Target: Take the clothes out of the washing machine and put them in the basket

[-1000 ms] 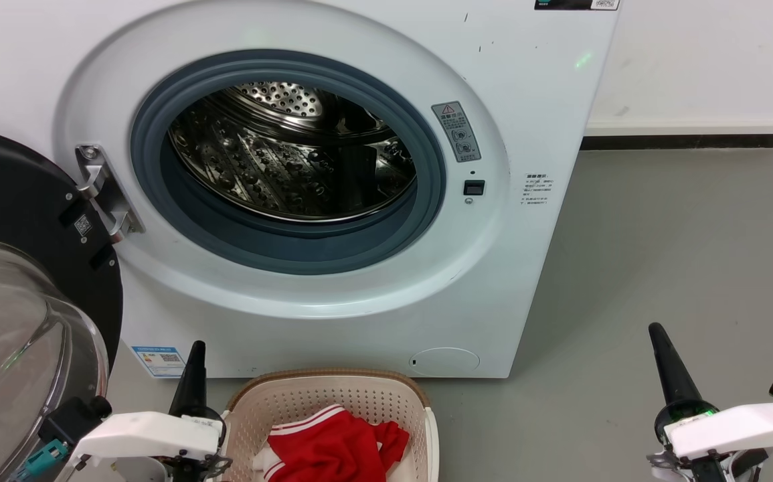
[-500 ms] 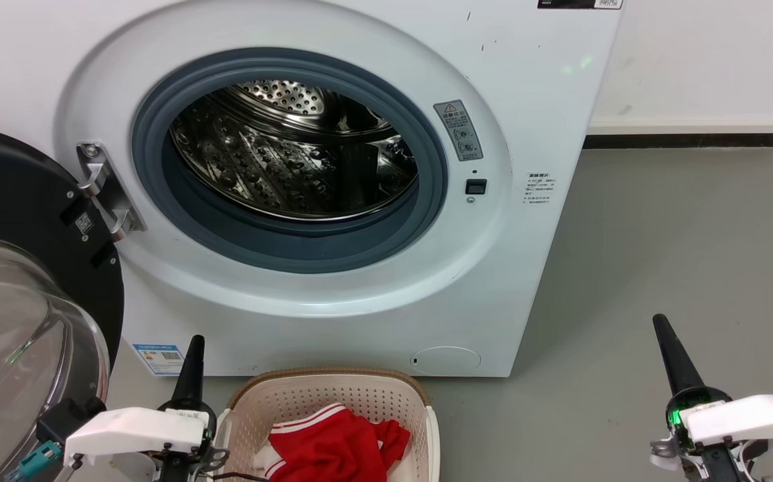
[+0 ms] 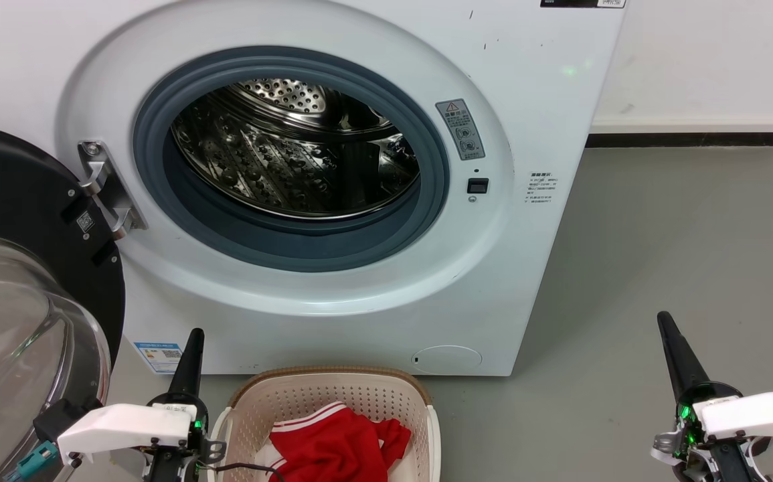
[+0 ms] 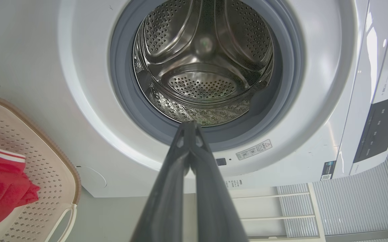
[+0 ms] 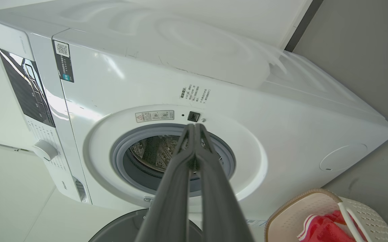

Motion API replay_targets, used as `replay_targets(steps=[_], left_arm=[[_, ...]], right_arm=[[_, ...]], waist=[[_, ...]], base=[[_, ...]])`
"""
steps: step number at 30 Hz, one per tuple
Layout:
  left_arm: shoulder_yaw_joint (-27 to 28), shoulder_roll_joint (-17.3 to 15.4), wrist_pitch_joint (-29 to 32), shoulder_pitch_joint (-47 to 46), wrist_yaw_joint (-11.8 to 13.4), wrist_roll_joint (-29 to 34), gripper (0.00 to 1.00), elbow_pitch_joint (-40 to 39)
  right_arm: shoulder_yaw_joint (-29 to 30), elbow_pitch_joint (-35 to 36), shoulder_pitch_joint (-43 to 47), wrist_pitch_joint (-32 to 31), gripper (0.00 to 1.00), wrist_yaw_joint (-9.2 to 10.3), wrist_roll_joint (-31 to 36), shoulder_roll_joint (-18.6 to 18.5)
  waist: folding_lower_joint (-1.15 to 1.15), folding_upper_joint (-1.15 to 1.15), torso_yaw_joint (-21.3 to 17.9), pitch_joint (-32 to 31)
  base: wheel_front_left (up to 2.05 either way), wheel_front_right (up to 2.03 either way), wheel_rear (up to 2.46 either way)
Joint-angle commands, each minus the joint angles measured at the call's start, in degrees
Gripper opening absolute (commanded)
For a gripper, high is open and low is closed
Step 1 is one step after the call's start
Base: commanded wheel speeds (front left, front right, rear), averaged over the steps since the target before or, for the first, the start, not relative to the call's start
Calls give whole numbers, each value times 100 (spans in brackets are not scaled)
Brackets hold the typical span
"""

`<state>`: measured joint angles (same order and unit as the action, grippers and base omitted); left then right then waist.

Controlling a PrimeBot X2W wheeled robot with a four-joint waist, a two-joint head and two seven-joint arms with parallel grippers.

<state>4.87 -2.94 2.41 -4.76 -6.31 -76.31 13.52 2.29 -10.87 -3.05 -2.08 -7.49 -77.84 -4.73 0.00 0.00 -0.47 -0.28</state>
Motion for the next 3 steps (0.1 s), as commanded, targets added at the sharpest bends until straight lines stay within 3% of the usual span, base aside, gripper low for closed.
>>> replay_targets(steps=[1,3], left_arm=[[32,-2,38,-84,-28,-89,0,-11],[45,-1,70,-98,-37,-239,0,-6]], right_arm=[[18,3,-125,-19,0,0,-112,-22],[35,-30,-144,-40,0,0,-257,-19]], waist=[[0,0,1,1],[0,0,5,5]], base=[[0,0,0],[0,0,0]])
